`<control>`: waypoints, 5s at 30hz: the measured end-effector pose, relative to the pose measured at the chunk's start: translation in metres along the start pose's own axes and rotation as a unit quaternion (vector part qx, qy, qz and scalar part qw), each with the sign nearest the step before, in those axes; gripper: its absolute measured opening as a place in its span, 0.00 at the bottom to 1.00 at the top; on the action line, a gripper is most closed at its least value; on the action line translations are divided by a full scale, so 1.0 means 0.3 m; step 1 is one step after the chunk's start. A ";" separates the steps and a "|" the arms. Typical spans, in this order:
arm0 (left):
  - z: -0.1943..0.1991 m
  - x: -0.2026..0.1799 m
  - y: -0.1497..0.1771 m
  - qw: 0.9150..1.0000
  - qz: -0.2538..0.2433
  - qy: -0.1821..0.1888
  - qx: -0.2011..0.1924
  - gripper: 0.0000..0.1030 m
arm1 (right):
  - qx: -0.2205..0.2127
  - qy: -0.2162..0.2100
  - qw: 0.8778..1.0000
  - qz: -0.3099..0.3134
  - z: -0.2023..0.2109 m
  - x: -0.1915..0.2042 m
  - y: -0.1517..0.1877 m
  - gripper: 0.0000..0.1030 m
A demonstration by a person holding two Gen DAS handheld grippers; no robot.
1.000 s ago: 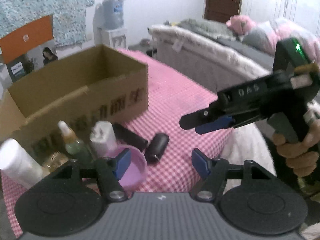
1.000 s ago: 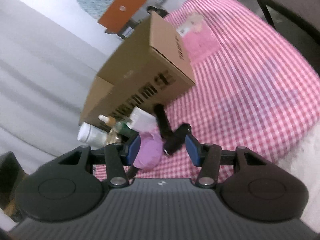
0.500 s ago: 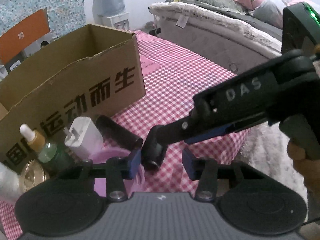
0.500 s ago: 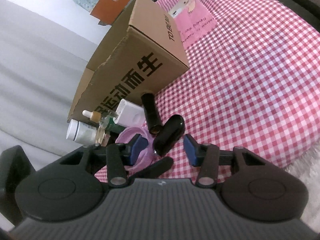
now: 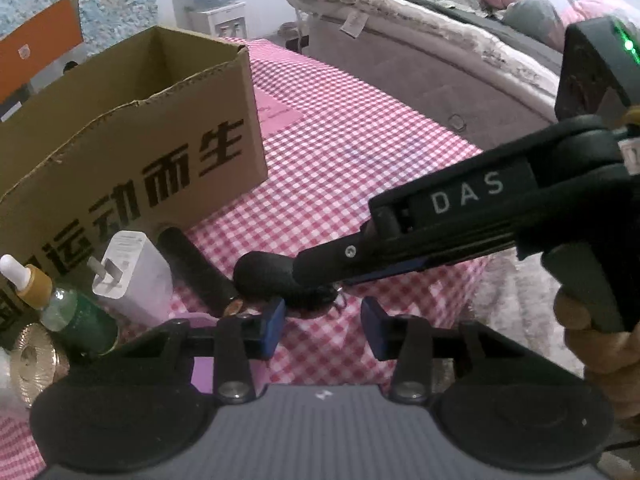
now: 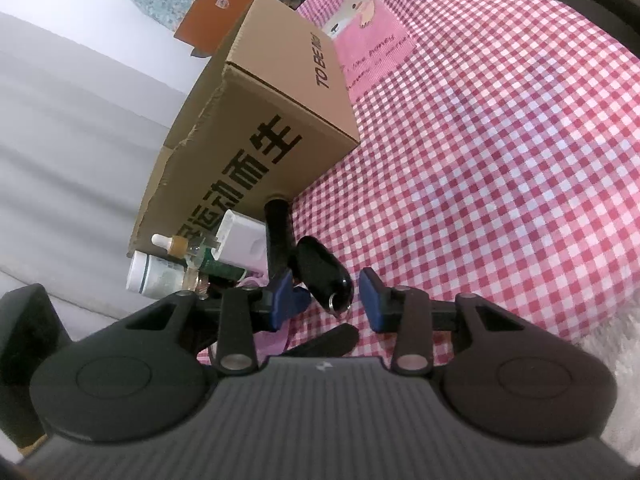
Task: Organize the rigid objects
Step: 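Reach the right gripper to the short black cylinder and grasp it, then carry the black cylinder into the box and open the right gripper, then lift the right gripper out of the box back over the table, then reach the right gripper to the tall black cylinder and grasp it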
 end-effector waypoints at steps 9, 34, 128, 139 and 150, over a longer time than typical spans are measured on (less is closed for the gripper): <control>-0.012 0.031 -0.006 0.999 0.040 0.008 0.009 0.49 | -0.002 0.003 1.000 0.027 -0.018 0.023 -0.046 0.31; -0.026 0.104 -0.016 0.995 0.096 0.020 0.005 0.34 | 0.041 -0.039 0.997 0.056 -0.082 0.087 -0.054 0.26; 0.511 0.427 -0.088 0.975 0.155 -0.030 -0.156 1.00 | -0.156 0.115 0.901 0.388 0.222 0.535 -0.208 0.99; 0.315 0.267 0.014 0.982 0.158 0.030 -0.103 1.00 | -0.120 0.066 0.912 0.387 0.138 0.444 -0.113 0.99; 0.194 0.191 0.006 0.993 0.052 -0.013 -0.106 0.96 | -0.007 0.062 0.935 0.348 -0.148 0.363 -0.068 0.83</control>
Point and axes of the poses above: each gripper's, at about its wrist camera, not at the fingertips, and z roughly against the way its jaws point, x to its left, y to its underside, the point moved 10 cm from there along -z, roughly the way its jaws point, and after that the axes turned 13 degrees about -x, right-handed, at the moved point
